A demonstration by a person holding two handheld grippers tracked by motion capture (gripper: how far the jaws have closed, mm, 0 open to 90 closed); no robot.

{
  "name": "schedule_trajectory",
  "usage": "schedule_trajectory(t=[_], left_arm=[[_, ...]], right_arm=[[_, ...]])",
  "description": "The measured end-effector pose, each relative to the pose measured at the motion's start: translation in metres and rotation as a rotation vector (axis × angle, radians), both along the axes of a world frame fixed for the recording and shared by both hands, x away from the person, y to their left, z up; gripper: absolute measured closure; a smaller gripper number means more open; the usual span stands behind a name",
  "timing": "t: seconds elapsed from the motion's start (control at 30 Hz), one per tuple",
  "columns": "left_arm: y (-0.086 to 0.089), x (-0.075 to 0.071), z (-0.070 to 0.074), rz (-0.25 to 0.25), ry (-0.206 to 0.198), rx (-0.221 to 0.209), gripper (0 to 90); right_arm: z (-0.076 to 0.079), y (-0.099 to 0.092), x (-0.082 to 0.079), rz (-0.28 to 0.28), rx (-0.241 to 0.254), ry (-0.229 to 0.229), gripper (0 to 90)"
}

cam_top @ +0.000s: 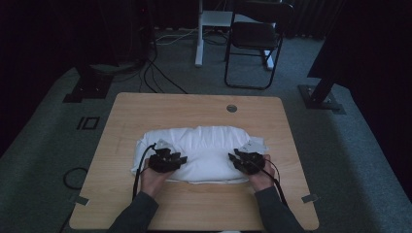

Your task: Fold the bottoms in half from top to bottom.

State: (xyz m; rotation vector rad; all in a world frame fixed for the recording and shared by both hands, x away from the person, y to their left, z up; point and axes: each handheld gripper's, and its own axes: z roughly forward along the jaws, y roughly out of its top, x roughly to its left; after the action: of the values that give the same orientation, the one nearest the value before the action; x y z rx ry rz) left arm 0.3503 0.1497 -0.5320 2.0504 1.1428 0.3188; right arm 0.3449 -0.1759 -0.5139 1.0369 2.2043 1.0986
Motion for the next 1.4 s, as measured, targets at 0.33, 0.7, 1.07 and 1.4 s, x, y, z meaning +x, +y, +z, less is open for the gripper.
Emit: schedule_trajectory(t=[0.33,0.7,1.07,1.4], left_arm=[[0.021,0.0,-0.019,0.066,-0.036,0.001,62.3],[0.029,0.007,-0.009,0.168,-0.066,0.006,46.0],[0.082,0.034,-0.004,0.468,-0.046,0.127,14.6],[0.09,0.043,-0.019,0.496,0.034,0.166,2.9]], right_arm=[[-0.041,-0.025,-0.004,-0.096,0.041,0.103,66.1],[-0.047,-0.007,0.026,-0.094,-0.013,0.073,66.0],[-0.047,-0.003,0.039,-0.091,0.005,0.081,65.8],[-0.048,-0.004,0.039,-0.089,0.019,0.077,65.7]])
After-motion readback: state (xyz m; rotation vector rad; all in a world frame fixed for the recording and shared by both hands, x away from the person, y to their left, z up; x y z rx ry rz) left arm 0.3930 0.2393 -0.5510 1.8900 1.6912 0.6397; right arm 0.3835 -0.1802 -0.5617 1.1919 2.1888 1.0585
